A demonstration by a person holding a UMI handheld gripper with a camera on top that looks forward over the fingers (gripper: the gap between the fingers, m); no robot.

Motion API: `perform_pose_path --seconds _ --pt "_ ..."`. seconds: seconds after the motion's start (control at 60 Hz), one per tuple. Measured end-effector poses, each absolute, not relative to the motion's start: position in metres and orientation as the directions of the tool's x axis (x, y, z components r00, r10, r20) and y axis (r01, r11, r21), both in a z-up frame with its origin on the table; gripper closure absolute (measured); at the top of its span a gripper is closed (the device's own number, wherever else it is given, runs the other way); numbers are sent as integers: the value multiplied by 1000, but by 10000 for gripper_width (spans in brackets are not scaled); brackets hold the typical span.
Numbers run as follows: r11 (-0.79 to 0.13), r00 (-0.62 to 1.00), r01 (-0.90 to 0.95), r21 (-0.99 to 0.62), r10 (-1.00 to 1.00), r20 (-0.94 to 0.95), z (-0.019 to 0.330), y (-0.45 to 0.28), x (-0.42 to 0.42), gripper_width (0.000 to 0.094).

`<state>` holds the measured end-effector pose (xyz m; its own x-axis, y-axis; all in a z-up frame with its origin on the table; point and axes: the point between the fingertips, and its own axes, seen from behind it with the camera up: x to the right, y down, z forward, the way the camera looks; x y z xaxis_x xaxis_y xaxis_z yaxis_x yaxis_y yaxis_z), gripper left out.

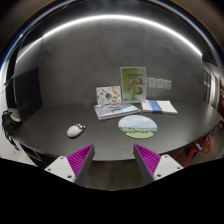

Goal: Arrange mouse

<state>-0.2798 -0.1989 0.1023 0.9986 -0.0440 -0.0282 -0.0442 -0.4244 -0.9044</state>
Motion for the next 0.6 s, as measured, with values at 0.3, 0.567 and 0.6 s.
perform_pose_path --seconds 0.3,0.567,0.6 --pt "-448 976 13 -894 201 -87 65 -136 -364 105" --pt "-498 935 113 -860 345 -77 9 -76 -478 104" --pt "-507 939 116 -854 336 -72 2 -65 -483 106"
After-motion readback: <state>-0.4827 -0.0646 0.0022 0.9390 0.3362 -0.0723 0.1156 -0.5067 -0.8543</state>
